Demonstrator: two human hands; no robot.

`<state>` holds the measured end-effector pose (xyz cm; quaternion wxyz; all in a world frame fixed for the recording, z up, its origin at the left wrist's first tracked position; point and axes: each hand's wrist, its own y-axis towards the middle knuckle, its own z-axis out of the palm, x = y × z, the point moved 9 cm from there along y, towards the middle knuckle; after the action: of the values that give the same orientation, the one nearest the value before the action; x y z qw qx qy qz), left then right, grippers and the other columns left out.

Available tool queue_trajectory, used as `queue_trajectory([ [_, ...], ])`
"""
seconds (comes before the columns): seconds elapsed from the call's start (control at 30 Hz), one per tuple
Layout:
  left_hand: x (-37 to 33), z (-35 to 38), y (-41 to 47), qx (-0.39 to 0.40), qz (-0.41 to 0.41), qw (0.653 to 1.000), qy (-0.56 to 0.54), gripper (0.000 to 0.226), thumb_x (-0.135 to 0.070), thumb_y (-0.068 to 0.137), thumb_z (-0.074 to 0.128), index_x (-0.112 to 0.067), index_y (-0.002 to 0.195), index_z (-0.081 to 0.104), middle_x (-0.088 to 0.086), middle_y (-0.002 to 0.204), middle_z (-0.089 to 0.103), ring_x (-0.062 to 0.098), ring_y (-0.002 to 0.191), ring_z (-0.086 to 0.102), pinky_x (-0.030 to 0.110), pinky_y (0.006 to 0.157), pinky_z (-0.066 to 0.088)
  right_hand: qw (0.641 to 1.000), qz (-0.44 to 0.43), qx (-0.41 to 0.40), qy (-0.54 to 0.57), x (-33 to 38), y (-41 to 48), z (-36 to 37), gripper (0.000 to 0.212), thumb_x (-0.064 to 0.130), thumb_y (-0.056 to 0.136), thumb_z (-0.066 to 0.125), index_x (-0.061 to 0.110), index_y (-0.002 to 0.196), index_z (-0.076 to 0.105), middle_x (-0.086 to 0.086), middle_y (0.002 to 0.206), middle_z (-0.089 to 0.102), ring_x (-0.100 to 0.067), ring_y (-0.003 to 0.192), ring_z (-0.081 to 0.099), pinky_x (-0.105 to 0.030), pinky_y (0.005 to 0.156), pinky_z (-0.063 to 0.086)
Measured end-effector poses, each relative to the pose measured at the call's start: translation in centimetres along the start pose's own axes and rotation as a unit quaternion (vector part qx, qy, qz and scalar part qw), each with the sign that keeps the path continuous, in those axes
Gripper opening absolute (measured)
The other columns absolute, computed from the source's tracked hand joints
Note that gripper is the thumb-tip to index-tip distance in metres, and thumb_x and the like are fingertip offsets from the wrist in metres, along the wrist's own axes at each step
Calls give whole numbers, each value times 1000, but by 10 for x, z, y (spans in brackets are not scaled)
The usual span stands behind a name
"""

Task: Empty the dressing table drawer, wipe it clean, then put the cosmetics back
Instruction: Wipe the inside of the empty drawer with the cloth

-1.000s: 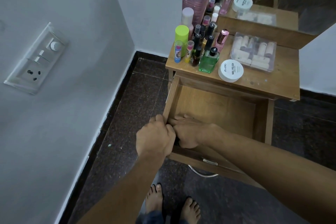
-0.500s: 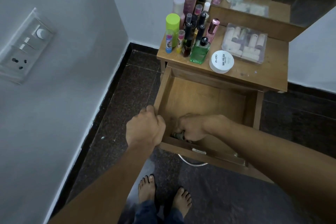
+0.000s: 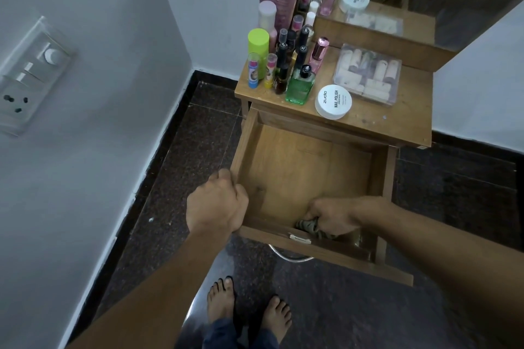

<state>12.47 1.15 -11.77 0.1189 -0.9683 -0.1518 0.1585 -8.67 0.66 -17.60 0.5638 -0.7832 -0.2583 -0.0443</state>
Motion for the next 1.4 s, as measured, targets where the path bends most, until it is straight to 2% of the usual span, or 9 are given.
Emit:
queue_trajectory([
  [0.07,1,0,0,1,-1,1000,0,25,-31,97,39,-12,105,53,10,104,64,34,90,65,41,74,47,999,30,11,4,-7,-8,2,50,-5,88,38,10,123,70,-6,116,67,-24,109,61,-33,90,51],
  [0.17,1,0,0,-2,0,1000,-3,24,-30,97,39,-12,103,53,10,103,64,33,88,65,41,74,48,996,80,27,-38,-30,-20,4,35,2,91,42,6,111,71,-8,107,67,-27,99,62,-36,81,53],
  [0.23,2,0,0,-4,2,1000,-6,24,-30,97,39,-12,103,53,9,102,64,33,88,65,41,73,48,986,101,44,-126,-43,-26,8,29,15,94,49,12,113,70,-6,115,65,-26,106,61,-41,93,53],
  [0.3,2,1,0,-3,4,1000,-6,25,-31,97,38,-12,104,53,9,102,64,33,88,65,40,72,46,959,109,61,-253,-47,-29,17,30,25,96,55,16,123,66,-4,130,58,-27,119,52,-42,103,41],
  [0.43,3,2,0,-6,6,1000,-10,25,-31,97,37,-13,104,53,8,101,63,31,86,64,38,70,44,906,117,68,-400,-38,-26,25,37,27,97,59,15,133,60,-6,142,52,-29,130,44,-46,106,32],
  [0.7,3,2,0,0,10,1000,-27,25,-32,97,39,-14,106,54,6,102,63,28,84,65,40,73,52,891,151,79,-420,-39,-35,15,42,30,97,61,14,136,58,-9,146,45,-30,131,42,-44,106,31],
  [1.0,5,3,2,8,12,999,-46,16,-27,93,45,-15,99,54,4,95,61,27,77,62,35,68,46,885,192,87,-415,-50,-32,-16,54,30,92,68,15,142,53,-9,152,42,-30,136,39,-44,110,30],
  [1.27,6,3,1,8,17,998,-59,10,-27,91,49,-17,90,50,1,86,58,24,70,59,36,66,49,864,241,80,-434,-73,-26,-65,62,32,91,71,18,148,48,-11,162,30,-34,150,26,-54,119,21],
  [1.4,6,2,1,5,19,998,-58,11,-27,91,48,-17,91,52,1,87,59,23,70,59,34,63,46,856,253,67,-446,-73,-28,-77,63,30,94,67,18,152,43,-11,166,23,-35,152,19,-52,120,19],
])
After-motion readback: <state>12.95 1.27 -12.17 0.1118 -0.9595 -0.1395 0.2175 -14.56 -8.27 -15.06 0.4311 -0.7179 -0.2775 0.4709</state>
